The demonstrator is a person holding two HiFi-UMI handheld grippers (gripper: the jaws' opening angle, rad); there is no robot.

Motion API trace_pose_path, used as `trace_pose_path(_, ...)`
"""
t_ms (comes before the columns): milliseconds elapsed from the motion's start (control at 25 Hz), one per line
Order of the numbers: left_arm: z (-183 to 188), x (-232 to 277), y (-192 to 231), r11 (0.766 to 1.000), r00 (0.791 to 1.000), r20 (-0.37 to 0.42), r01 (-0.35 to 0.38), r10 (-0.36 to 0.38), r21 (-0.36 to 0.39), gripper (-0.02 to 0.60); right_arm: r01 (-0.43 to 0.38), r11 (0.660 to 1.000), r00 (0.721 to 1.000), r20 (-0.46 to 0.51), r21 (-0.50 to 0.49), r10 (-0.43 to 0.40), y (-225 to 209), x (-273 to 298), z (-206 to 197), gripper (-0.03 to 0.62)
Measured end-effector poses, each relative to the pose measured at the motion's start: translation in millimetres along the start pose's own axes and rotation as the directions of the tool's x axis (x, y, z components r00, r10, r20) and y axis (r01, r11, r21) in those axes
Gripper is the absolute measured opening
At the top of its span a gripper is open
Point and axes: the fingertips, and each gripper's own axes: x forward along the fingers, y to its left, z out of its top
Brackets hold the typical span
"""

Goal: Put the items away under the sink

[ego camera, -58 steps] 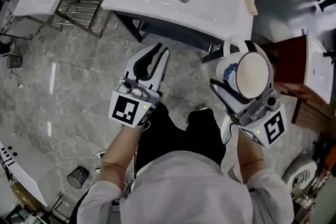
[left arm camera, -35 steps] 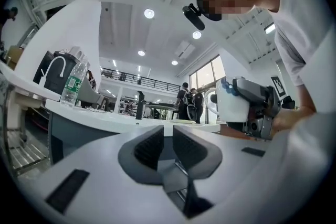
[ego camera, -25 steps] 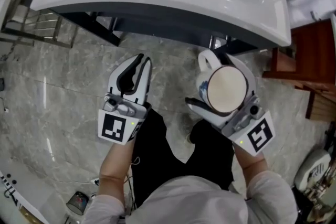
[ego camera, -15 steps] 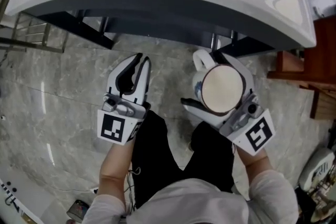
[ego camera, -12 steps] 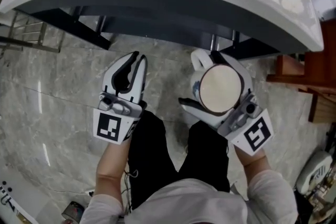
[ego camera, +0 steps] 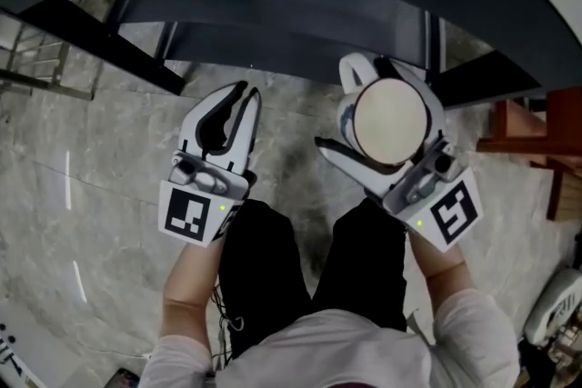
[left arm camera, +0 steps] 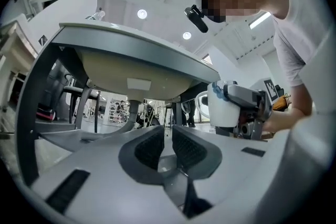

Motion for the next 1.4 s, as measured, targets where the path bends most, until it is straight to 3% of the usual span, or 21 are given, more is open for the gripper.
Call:
trace_pose_path(360, -9, 2, 2, 1.0, 0.998, 0.055, 0.013, -0.015, 0.025, 0.049, 0.057, 0.997, 0.998, 0.009, -0.046, -0.057, -18, 11, -22, 0.404)
trace_pose_path(520, -13, -2, 10, 1.0, 0.999, 0.048, 0.011, -0.012, 0.024, 0.048, 0.066, 0.998, 0.997, 0.029, -0.014, -0.066, -21, 25, -27, 0.404)
trace_pose_path(800, -10, 7, 21, 0.999, 1.0, 0.014, -0.019, 0.018, 0.044, 0.044, 0.118, 0.993, 0.993, 0.002, -0.031, -0.118, -39, 38, -41, 0.403)
trace_pose_path(1040, -4, 18, 35, 0.998, 0.998, 0.045, -0.043, 0.041, 0.041, 0.043, 0.148, 0.988, 0.989, 0.0, -0.037, -0.148, -52, 49, -47, 0.404)
trace_pose_path(1400, -9, 26, 43, 0.999, 0.999, 0.019, -0.038, 0.038, 0.032, 0.043, 0.223, 0.972, 0.973, -0.039, -0.081, -0.226, -77, 64, -65, 0.405)
